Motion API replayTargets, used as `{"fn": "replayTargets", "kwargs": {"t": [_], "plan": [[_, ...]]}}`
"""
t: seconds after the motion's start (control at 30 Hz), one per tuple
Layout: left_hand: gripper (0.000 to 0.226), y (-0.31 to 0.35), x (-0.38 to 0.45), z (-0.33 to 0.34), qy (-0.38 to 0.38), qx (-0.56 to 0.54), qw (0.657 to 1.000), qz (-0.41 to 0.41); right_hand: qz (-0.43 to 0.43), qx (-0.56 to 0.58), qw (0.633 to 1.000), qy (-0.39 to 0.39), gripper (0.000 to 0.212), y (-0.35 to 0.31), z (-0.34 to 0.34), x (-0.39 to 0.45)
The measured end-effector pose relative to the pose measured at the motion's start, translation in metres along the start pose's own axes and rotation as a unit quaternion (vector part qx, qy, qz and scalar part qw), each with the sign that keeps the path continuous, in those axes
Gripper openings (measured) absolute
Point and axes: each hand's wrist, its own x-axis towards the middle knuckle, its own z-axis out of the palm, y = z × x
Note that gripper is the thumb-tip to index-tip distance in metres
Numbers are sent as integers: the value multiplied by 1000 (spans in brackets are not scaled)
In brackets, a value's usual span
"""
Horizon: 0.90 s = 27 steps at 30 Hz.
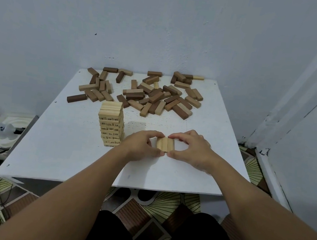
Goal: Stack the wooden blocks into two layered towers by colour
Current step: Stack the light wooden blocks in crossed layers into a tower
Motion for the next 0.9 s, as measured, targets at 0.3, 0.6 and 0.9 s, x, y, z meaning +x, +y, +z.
{"fn": "replayTargets", "kwargs": {"t": [0.3,0.6,0.9], "plan": [[56,2,-2,-3,-7,22,1000,11,-15,-21,1000,7,55,0,1,-1],[55,4,-5,-3,-15,59,997,39,-41,-43,998,30,54,2,5,-1],[49,23,-14,-8,3,15,997,78,-74,10,994,80,52,-9,-8,-13]]}}
